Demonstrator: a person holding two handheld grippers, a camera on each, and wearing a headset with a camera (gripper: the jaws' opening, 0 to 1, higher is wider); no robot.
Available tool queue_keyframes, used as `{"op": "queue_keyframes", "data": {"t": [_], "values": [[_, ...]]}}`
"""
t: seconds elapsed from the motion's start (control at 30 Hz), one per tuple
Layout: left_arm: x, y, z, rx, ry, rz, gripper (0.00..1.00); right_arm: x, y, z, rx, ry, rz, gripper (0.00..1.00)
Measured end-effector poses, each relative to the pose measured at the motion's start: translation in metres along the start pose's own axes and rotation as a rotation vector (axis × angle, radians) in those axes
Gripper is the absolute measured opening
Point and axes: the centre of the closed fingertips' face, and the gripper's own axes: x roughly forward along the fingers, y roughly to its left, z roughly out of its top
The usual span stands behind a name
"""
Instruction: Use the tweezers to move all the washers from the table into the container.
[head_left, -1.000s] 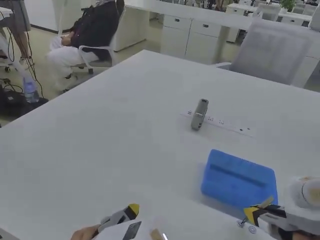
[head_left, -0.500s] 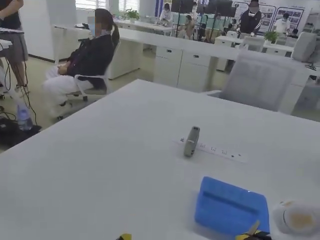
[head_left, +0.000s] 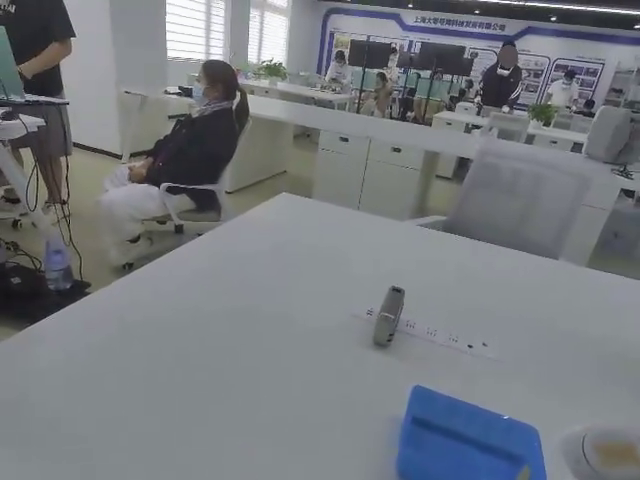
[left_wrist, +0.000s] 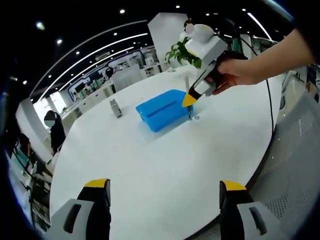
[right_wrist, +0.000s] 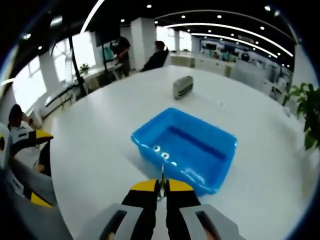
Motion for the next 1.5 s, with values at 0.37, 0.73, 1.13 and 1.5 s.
{"op": "queue_keyframes", "data": {"t": [0.37, 0.73, 1.13, 1.5], "values": [[0.0, -0.003, 0.002, 0.013, -0.01, -0.01, 0.92, -0.025, -0.001, 0.031, 0.048, -0.105, -0.011, 0.01], [0.0, -0.003, 0.0, 0.023, 0.001, -0.008, 0.92, -0.027, -0.032, 0.064, 0.06, -0.18, -0.085, 0.02], [0.003, -0.005, -0.007, 0.035, 0.039, -0.012, 0.92, 0.007, -0.046, 0.039, 0.137, -0.101, -0.104, 0.02], [0.004, -0.006, -0.01, 0.032, 0.052, -0.02, 0.91, 0.03, -0.045, 0.025, 0.13, -0.056, -0.113, 0.02]]}}
